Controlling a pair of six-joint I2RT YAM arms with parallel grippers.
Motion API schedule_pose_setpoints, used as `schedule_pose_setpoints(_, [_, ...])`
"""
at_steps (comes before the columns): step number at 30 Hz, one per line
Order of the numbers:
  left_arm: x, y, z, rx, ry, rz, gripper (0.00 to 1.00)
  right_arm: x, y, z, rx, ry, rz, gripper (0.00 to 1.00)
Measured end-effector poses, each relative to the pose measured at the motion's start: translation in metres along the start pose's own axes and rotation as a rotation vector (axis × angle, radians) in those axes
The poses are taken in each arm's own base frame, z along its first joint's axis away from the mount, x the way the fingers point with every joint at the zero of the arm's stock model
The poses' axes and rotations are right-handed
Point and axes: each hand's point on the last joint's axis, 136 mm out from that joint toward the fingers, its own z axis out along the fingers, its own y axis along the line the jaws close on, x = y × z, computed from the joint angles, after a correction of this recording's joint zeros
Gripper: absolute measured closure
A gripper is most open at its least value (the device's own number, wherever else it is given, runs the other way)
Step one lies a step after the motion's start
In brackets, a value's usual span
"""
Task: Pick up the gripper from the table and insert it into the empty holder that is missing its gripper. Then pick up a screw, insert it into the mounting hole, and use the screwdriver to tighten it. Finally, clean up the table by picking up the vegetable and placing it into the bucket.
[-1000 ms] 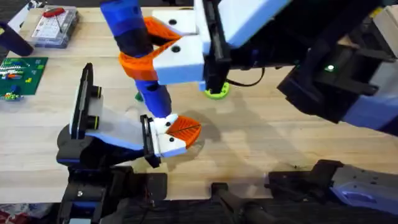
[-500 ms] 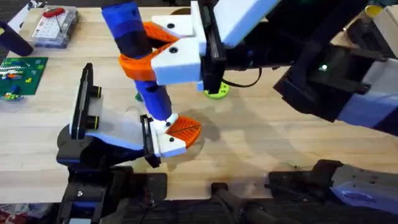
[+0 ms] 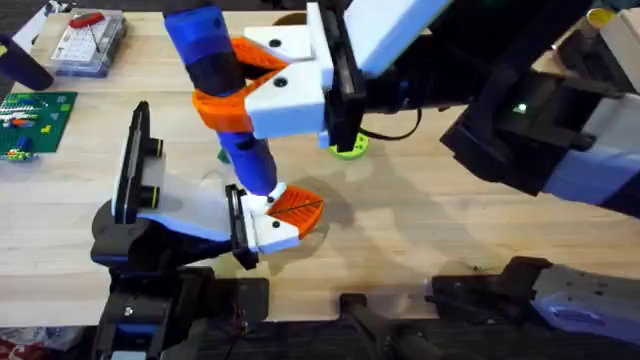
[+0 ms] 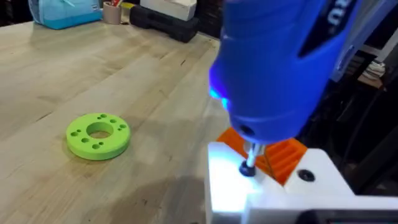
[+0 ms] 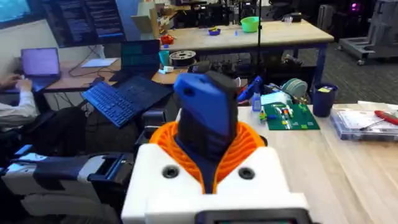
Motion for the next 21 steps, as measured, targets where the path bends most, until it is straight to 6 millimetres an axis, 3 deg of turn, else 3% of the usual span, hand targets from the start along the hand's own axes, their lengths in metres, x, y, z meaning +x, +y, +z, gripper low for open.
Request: schedule_pose_setpoints(21, [0.0000, 0.0000, 0.0000, 0.000, 0.000, 0.000, 0.982, 0.0023, -0.0049, -0.0029, 0.013, 0.009, 0.010, 0.951])
